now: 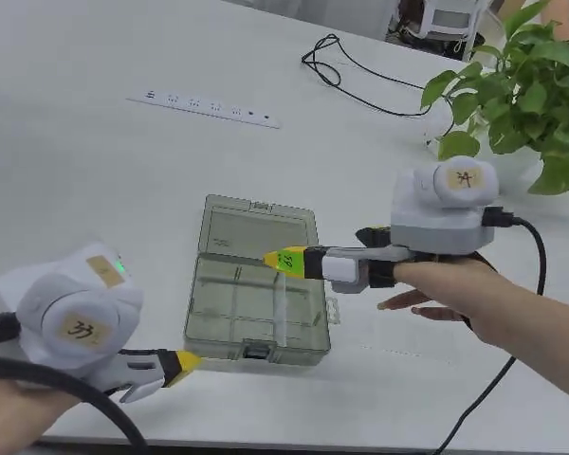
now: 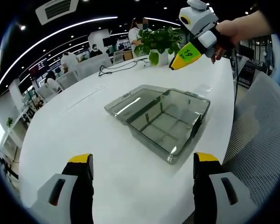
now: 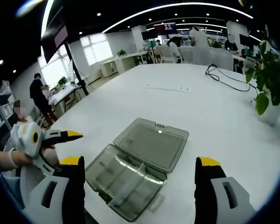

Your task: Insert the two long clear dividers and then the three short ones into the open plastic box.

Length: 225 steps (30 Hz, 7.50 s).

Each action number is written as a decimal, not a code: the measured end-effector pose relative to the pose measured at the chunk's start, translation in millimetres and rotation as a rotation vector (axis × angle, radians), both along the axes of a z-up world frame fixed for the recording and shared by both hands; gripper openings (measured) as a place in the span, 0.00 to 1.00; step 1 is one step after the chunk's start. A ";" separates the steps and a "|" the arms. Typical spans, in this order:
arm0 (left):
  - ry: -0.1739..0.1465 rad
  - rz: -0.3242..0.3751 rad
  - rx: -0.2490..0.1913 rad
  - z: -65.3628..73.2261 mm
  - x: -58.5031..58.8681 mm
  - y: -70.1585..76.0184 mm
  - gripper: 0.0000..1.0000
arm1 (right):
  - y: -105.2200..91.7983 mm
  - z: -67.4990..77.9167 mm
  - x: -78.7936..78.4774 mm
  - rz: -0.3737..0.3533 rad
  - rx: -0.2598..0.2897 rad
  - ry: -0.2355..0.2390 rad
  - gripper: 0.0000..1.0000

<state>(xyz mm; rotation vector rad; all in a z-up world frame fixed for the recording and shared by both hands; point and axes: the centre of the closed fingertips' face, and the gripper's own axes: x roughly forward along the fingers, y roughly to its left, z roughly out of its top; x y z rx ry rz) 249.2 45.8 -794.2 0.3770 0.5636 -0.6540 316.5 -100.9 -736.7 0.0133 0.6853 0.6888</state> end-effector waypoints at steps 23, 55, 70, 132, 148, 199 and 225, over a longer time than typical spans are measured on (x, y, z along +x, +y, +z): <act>0.053 0.046 -0.049 -4.7 -0.6 3.6 0.89 | -42.8 0.1 -34.3 -0.025 0.020 -0.176 1.00; 0.280 0.260 0.079 -28.3 32.4 117.4 0.79 | -64.1 -13.1 -69.0 -0.011 -0.004 -0.264 1.00; 0.347 0.207 0.188 -41.0 47.1 129.0 0.54 | -66.3 -14.2 -70.3 -0.031 0.004 -0.259 1.00; 0.401 0.202 0.088 -43.9 47.5 120.8 0.30 | -63.5 -4.9 -66.3 -0.008 -0.014 -0.264 0.92; 0.342 0.228 -0.026 -28.8 52.5 97.5 0.30 | -58.0 -1.9 -62.2 -0.010 0.005 -0.259 0.91; 0.102 0.113 -0.394 61.3 55.2 -73.4 0.30 | -10.9 42.2 -23.8 -0.076 0.287 -0.197 0.63; 0.067 0.075 -0.478 74.3 36.6 -103.7 0.30 | 16.0 39.8 -20.9 -0.082 0.443 -0.013 0.18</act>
